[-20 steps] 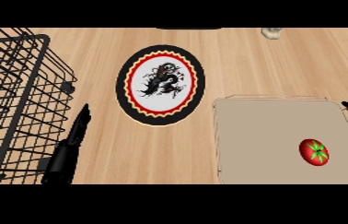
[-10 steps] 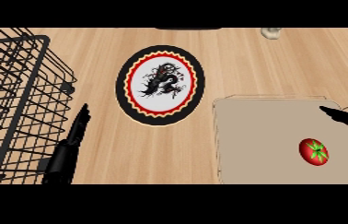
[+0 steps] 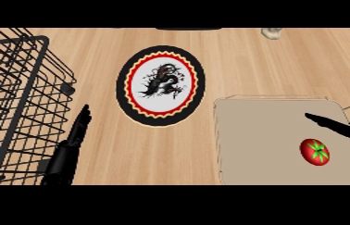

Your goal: Pick the tomato from the tray and place it in the plate

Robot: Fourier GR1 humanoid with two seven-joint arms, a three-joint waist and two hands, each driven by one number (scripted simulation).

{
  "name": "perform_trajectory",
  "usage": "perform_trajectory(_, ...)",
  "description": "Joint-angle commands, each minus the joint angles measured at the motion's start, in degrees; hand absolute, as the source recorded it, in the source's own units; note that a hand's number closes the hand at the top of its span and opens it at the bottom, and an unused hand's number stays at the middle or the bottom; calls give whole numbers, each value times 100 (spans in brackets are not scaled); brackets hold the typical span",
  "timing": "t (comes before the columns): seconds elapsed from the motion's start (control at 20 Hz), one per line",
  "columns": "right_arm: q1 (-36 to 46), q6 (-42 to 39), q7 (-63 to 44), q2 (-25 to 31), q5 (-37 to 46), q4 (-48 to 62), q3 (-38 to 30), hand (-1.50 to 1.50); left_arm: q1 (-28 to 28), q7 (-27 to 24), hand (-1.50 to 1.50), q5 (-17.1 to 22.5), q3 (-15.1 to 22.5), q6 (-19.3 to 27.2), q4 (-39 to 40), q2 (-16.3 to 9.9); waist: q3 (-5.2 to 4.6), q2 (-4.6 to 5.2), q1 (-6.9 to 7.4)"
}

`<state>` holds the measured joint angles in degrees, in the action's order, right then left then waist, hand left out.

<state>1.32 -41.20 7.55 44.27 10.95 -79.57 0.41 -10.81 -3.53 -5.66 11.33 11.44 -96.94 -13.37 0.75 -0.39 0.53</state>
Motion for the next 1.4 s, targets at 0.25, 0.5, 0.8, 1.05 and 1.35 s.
perform_trajectory(0.25,178,280,368,-310,493,492,225,-150,278,-395,0,69,-969,-270,854,-734,-77,63,-45)
perform_trajectory(0.5,395,378,617,-641,488,702,273,150,337,-189,0,79,-1075,-334,663,-834,-74,64,-25)
perform_trajectory(0.8,451,620,988,-608,831,963,298,150,186,-93,0,70,-1092,-395,434,-873,-72,59,0)
perform_trajectory(1.05,1900,1036,604,-520,1467,1413,341,150,284,-25,0,-216,-542,-366,256,-633,-57,173,493)
perform_trajectory(1.35,3260,1927,250,-562,2545,2080,630,150,918,245,0,-435,-214,-295,378,-475,-43,308,885)
